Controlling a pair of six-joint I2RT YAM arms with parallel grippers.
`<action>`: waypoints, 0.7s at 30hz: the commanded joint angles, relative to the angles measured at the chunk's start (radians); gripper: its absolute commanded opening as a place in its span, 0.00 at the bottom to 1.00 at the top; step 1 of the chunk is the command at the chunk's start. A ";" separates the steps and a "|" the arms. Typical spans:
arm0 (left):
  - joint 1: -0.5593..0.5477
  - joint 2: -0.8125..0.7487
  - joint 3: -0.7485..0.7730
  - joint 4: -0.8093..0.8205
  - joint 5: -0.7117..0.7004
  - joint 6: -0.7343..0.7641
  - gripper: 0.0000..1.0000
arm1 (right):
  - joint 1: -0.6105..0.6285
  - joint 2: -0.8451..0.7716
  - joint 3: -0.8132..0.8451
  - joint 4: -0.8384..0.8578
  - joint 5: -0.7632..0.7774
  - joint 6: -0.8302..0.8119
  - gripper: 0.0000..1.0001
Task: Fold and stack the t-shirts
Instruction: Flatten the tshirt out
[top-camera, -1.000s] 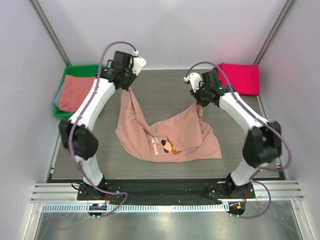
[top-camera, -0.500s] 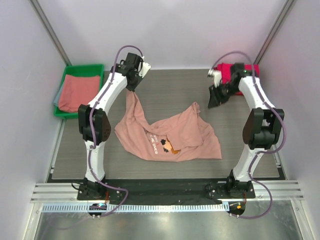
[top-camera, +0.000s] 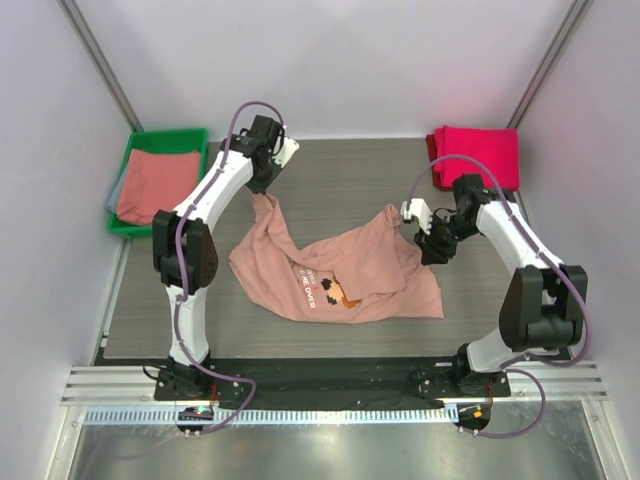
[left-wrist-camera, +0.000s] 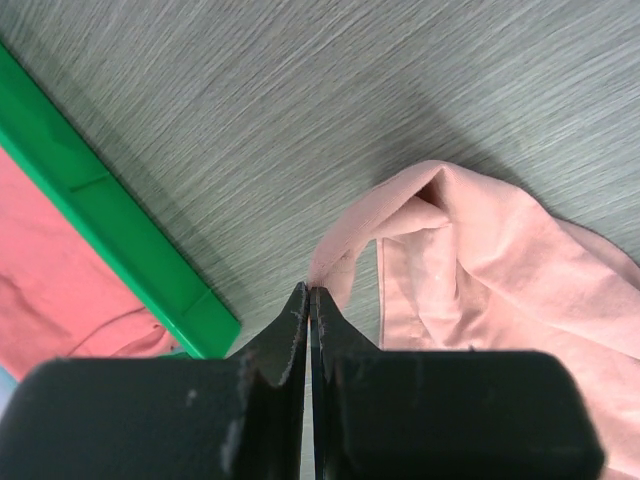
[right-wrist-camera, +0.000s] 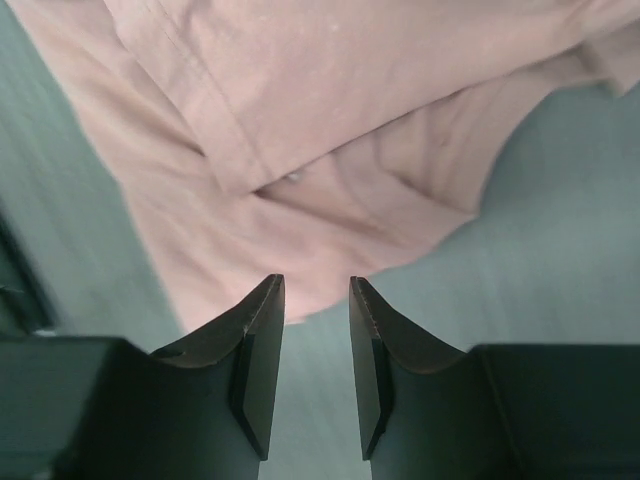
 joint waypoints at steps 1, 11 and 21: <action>0.007 -0.048 -0.002 -0.004 -0.015 -0.012 0.00 | 0.002 -0.057 -0.072 0.142 0.009 -0.317 0.38; 0.012 -0.063 -0.028 0.011 -0.023 -0.006 0.00 | 0.025 -0.151 -0.296 0.277 -0.126 -0.903 0.36; 0.036 -0.072 -0.028 0.022 0.002 -0.019 0.00 | 0.102 -0.051 -0.157 0.107 -0.095 -0.984 0.34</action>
